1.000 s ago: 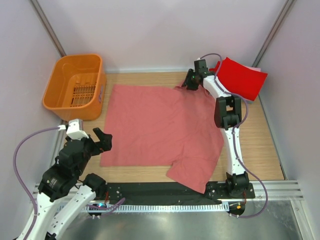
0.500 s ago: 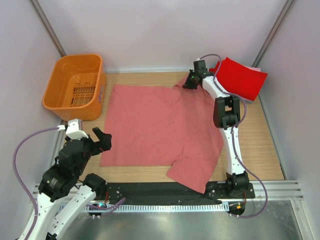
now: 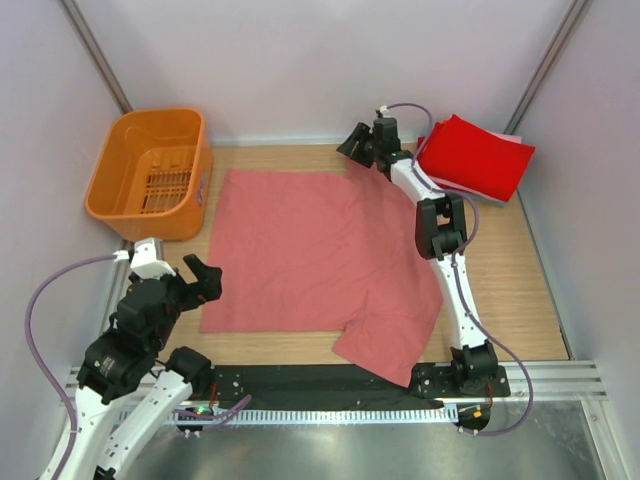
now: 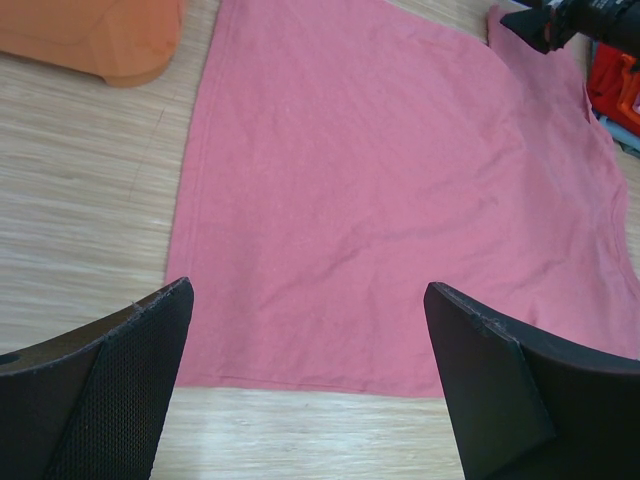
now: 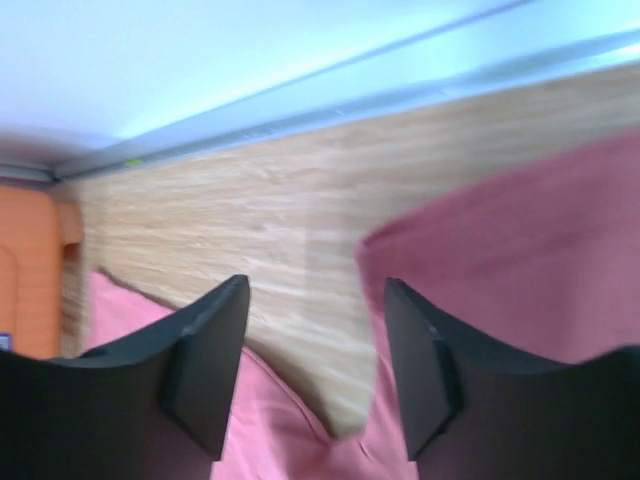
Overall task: Fold and stack the t-shirts
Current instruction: Flatten the tshirt out
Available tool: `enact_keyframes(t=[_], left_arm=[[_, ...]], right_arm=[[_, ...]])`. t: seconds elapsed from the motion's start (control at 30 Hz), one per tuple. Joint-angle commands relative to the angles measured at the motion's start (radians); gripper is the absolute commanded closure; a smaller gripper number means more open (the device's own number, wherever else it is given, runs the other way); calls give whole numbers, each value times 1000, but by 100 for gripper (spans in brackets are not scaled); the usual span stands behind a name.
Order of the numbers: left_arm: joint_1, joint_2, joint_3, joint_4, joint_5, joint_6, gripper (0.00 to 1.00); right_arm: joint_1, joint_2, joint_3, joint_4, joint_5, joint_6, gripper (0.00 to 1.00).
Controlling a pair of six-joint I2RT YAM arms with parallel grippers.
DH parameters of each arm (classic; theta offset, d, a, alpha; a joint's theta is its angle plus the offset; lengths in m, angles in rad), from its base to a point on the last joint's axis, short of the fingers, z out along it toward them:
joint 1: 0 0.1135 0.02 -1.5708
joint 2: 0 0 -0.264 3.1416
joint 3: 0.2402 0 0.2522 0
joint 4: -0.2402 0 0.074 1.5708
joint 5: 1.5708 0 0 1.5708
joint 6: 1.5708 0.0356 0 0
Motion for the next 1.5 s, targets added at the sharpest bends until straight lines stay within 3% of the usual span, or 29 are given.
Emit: enact_keyframes(t=[0.0, 0.13, 0.23, 0.4, 0.53, 0.63, 0.7, 0.83, 0.93, 1.0, 1.07, 1.1, 1.13, 1.2, 1.3, 1.47], left_arm=[[8, 9, 1, 35, -5, 7, 2], [10, 15, 1, 36, -6, 7, 2], [11, 25, -1, 38, -13, 10, 2], [22, 109, 11, 35, -8, 13, 0], [22, 192, 47, 42, 16, 40, 0], [22, 259, 79, 48, 135, 31, 0], [22, 358, 109, 33, 211, -28, 0], [22, 568, 153, -126, 218, -167, 0], [31, 665, 111, -134, 291, -238, 0], [63, 677, 82, -134, 334, -269, 0], [196, 645, 23, -120, 403, -294, 0], [260, 615, -10, -108, 502, -300, 0], [387, 583, -44, -94, 559, -303, 0], [462, 470, -116, -100, 534, -329, 0], [471, 355, -143, -158, 460, -395, 2], [471, 376, -174, -209, 400, -449, 10]], right_arm=[[9, 50, 67, 256, -39, 90, 36], [9, 1, 88, 292, -59, 79, 29], [9, -121, -29, 322, -59, 20, 22], [9, -482, -272, 304, -23, -105, 10], [10, -781, -430, 143, 62, -183, 4], [26, -1070, -797, 106, 198, -192, 0], [32, -1276, -949, 100, 234, -186, 0], [50, -1537, -1223, -6, 277, -139, 0], [84, -1687, -1445, -49, 265, -85, 0], [124, -1738, -1511, -57, 259, -56, 0], [150, -1766, -1568, -72, 219, -50, 0], [177, -1771, -1579, -78, 219, -48, 0], [187, -1771, -1596, -83, 216, -45, 0], [205, -1777, -1611, -78, 208, -40, 0], [210, -1772, -1624, -64, 198, -43, 0], [211, -1723, -1619, -34, 162, -56, 0]])
